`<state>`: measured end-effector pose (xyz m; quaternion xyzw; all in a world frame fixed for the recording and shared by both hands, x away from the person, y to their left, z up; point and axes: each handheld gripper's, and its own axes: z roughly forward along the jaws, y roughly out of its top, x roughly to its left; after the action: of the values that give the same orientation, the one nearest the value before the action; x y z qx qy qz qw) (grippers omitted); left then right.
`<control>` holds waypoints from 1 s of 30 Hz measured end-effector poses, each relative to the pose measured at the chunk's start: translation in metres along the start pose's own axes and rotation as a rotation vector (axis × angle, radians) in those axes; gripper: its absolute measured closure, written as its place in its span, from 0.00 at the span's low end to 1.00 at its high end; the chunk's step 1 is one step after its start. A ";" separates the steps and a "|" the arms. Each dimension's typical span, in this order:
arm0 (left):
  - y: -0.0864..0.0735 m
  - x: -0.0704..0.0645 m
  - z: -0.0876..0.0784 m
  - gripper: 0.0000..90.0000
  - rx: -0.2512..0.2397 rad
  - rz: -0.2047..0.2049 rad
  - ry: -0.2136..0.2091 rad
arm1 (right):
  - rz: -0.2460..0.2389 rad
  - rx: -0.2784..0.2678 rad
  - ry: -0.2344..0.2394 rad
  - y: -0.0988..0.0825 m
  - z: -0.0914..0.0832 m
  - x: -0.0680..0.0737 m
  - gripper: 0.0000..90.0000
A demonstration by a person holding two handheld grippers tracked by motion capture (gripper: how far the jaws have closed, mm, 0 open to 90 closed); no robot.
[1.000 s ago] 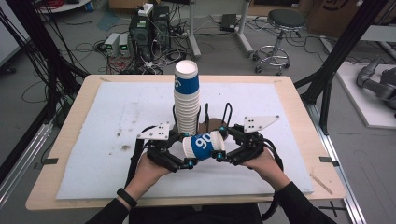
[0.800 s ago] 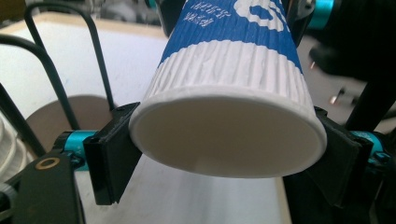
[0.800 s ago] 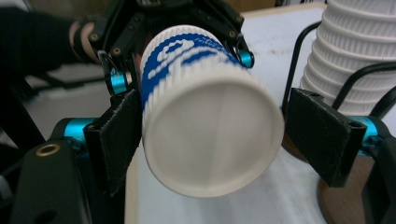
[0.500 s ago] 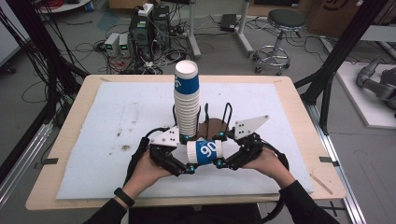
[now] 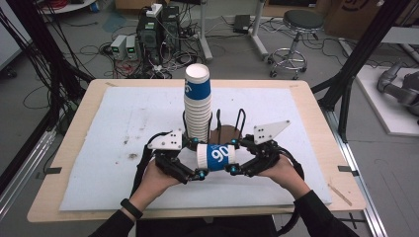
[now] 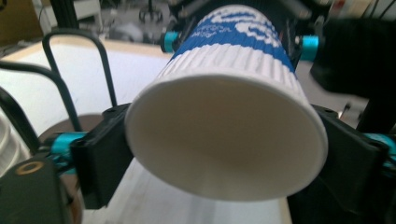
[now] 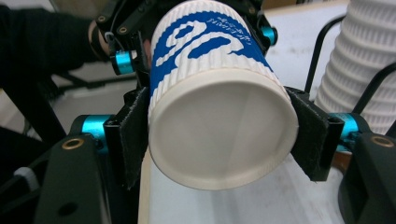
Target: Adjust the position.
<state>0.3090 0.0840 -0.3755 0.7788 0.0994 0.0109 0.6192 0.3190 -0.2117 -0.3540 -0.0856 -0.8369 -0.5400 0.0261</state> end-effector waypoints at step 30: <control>0.014 0.006 -0.014 0.22 -0.089 -0.067 -0.064 | 0.023 -0.093 0.006 -0.005 0.005 0.001 0.25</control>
<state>0.3146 0.0953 -0.3591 0.7468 0.1047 -0.0304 0.6561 0.3176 -0.2092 -0.3607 -0.0948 -0.8097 -0.5783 0.0307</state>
